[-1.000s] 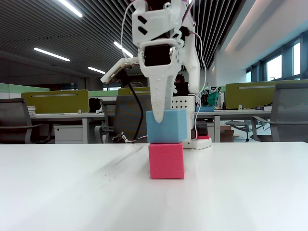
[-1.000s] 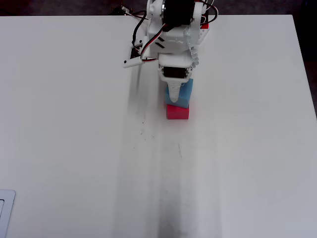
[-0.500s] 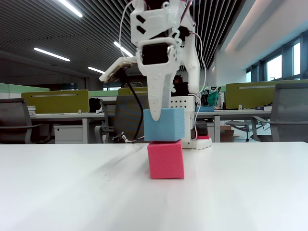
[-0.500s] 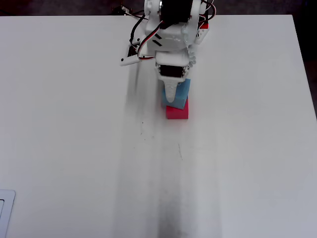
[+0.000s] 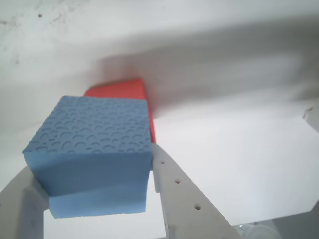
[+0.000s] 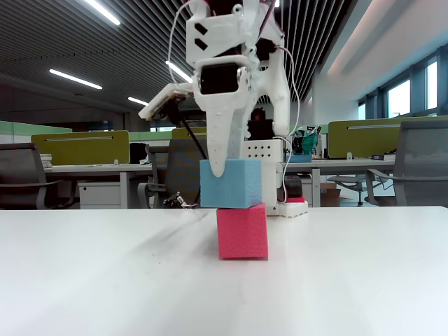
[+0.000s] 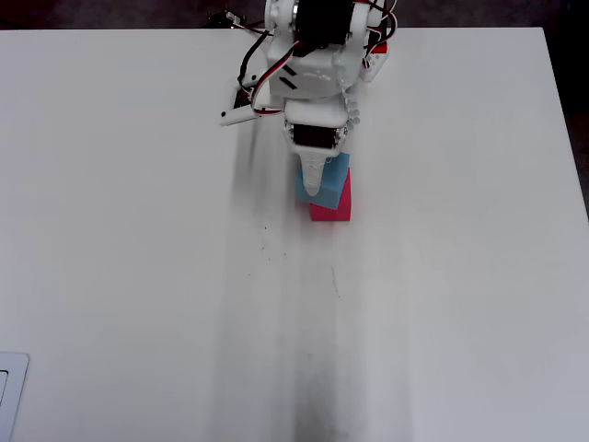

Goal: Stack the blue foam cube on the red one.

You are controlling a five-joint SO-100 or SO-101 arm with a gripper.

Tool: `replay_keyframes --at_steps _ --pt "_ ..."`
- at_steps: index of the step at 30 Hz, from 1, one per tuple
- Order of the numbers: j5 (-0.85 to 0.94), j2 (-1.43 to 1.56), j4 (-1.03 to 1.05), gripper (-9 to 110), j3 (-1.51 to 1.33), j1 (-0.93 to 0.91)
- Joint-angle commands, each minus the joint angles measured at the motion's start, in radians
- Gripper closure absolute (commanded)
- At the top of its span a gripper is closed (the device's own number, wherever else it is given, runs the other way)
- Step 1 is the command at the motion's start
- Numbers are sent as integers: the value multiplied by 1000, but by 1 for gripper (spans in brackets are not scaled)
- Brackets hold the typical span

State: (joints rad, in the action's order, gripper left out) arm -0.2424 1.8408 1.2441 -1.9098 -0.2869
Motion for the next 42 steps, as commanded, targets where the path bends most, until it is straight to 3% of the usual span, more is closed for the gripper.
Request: replay_keyframes --at_steps 1,20,34,42 --pt "-9 20 -2 82 0 3" --pt "-9 84 57 62 72 3" --pt "-9 238 71 66 69 40" --pt "-9 370 77 78 91 43"
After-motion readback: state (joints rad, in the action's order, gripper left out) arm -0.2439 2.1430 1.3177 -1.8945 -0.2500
